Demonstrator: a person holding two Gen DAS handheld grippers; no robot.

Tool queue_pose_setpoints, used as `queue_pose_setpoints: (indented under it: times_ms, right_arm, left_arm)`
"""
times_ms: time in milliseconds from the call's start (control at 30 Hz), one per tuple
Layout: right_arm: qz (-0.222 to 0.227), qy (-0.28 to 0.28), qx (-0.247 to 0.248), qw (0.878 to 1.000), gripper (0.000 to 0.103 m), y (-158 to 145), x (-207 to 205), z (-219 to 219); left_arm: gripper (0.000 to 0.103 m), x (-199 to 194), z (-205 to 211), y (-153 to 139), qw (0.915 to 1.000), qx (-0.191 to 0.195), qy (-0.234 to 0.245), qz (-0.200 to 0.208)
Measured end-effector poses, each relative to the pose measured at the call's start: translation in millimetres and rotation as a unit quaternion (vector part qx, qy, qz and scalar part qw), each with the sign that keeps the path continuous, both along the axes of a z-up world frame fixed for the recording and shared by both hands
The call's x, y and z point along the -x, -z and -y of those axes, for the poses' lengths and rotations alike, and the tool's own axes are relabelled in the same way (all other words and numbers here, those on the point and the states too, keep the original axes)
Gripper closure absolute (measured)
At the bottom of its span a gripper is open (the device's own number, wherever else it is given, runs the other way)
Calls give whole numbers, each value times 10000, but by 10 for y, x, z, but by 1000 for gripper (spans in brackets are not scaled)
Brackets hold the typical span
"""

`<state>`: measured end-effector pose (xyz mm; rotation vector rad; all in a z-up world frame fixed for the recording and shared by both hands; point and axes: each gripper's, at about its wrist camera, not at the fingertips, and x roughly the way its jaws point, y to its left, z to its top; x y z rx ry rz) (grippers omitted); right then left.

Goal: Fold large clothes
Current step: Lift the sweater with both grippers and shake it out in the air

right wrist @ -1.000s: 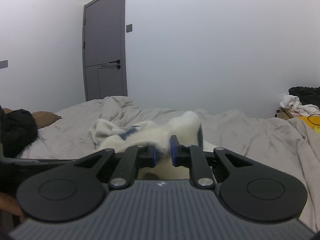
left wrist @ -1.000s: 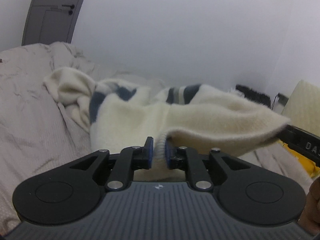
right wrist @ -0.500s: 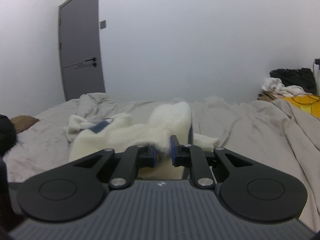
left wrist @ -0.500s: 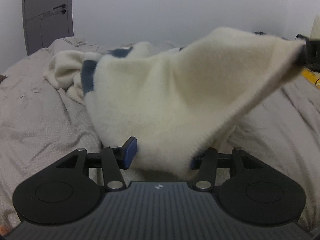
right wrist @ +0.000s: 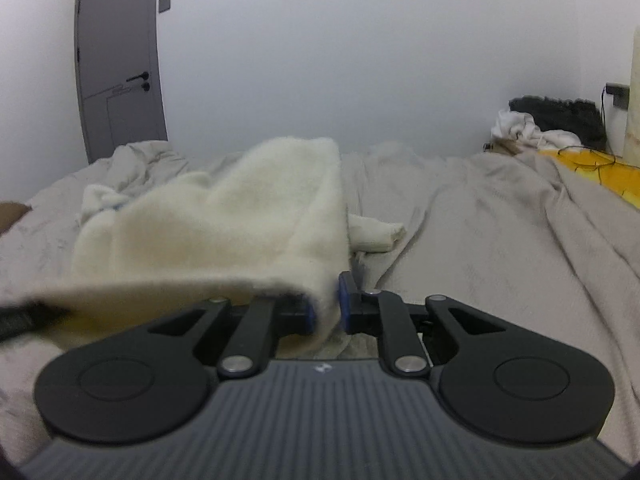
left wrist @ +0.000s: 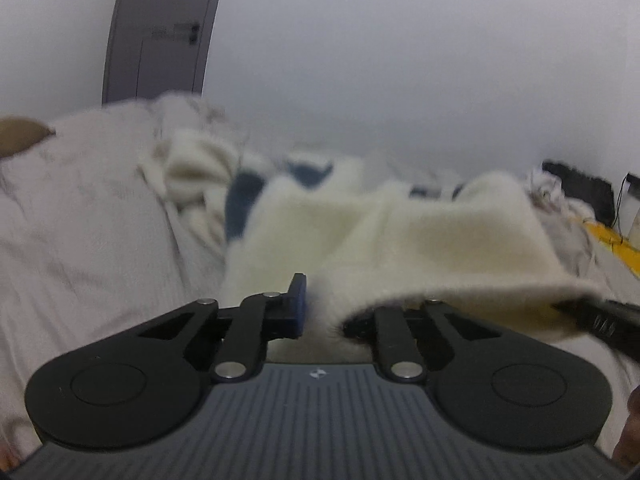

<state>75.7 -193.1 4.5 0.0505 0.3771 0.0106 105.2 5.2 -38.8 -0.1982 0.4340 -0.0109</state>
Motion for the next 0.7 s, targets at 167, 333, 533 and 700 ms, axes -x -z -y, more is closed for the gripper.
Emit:
queue_pose_setpoints:
  times_ms: [167,333,533,700]
  right_arm:
    - [712,-5,260,9971,93,-246,355,-81]
    - [1360,-43,193,9905,93,-727,765,-86]
    - [2053,-218,415,9776,94,-1559,1175,-169]
    - [2549,-284,426,9656,94,-2404,1449,-196]
  left_arm:
    - [91,288,-105,-380,9976,112,68,682]
    - [92,600,-175,-872,9904,85,109,1374]
    - [93,966,-354,-1867,9785,147,256,2039]
    - [93,1223,-400,-2821,9643,-316,333,2609]
